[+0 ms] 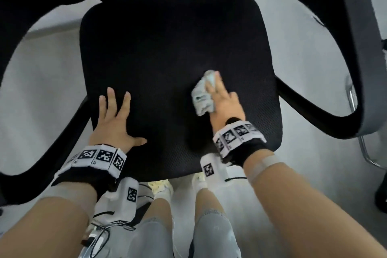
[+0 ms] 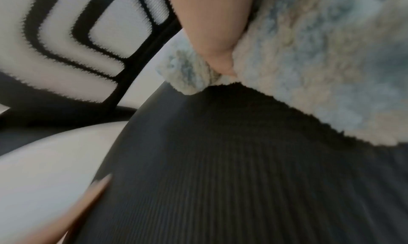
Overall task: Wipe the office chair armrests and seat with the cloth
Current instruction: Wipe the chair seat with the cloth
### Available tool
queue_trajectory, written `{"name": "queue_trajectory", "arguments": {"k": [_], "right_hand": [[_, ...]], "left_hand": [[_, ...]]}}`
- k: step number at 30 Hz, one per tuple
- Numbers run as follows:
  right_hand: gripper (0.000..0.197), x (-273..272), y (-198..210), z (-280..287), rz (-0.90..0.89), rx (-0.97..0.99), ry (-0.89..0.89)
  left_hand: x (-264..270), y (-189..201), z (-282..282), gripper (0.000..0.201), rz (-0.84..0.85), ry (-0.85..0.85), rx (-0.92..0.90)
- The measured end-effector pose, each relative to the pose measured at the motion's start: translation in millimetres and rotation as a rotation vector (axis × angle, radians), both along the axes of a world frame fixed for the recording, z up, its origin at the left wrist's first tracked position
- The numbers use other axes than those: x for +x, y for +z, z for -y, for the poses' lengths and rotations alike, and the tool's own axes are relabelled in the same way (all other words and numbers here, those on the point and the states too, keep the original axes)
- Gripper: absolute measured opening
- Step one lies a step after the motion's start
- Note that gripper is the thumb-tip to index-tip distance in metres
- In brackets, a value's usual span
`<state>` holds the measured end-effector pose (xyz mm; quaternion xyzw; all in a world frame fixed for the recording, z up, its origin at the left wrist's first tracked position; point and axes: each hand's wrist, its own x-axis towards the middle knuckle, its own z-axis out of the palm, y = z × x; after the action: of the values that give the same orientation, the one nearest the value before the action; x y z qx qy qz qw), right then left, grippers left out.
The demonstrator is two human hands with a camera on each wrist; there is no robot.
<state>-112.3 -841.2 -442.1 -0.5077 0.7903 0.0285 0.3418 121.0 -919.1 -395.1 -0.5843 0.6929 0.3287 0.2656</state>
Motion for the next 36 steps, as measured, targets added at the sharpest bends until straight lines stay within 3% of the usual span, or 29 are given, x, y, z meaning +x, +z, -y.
{"name": "queue_trajectory", "arguments": {"k": [3,6,9,13,15,19,22,24,28,31,32,35,36], "right_hand": [[0.066,-37,11,17,-0.082,-0.013,-0.319],[0.071,-20,25,56,-0.108,0.056,-0.412],[0.074,48,32,99,-0.032,0.055,-0.231],[0.068,121,40,125,0.176,0.050,0.203],[0.062,115,40,132,0.196,0.110,0.308],[0.071,59,40,150,0.003,0.137,-0.017],[0.075,48,42,161,-0.102,0.098,0.023],[0.064,73,45,158,-0.091,0.096,0.068],[0.055,132,44,107,0.036,0.035,0.516],[0.059,107,28,66,0.080,0.022,0.732],[0.061,87,20,57,0.040,0.036,0.652],[0.071,15,18,36,-0.084,0.122,0.081],[0.077,-3,21,29,-0.142,0.144,-0.035]], "left_hand": [[14,1,1,0.127,0.009,0.154,-0.090],[11,-7,-1,0.127,0.034,0.161,-0.111],[10,-11,-1,0.123,-0.002,0.187,-0.123],[22,-9,1,0.110,-0.061,0.158,-0.147],[29,-9,4,0.118,-0.064,0.141,-0.119],[30,-10,7,0.126,-0.067,0.110,-0.096],[33,-12,12,0.124,-0.082,0.077,-0.050],[38,-11,19,0.119,-0.108,0.089,0.012],[47,-7,28,0.106,-0.178,0.114,0.062],[44,-6,21,0.106,-0.153,0.113,0.038],[43,-5,19,0.107,-0.135,0.119,0.033],[40,-3,13,0.105,-0.099,0.135,0.005],[39,-3,11,0.104,-0.094,0.143,-0.013]]}}
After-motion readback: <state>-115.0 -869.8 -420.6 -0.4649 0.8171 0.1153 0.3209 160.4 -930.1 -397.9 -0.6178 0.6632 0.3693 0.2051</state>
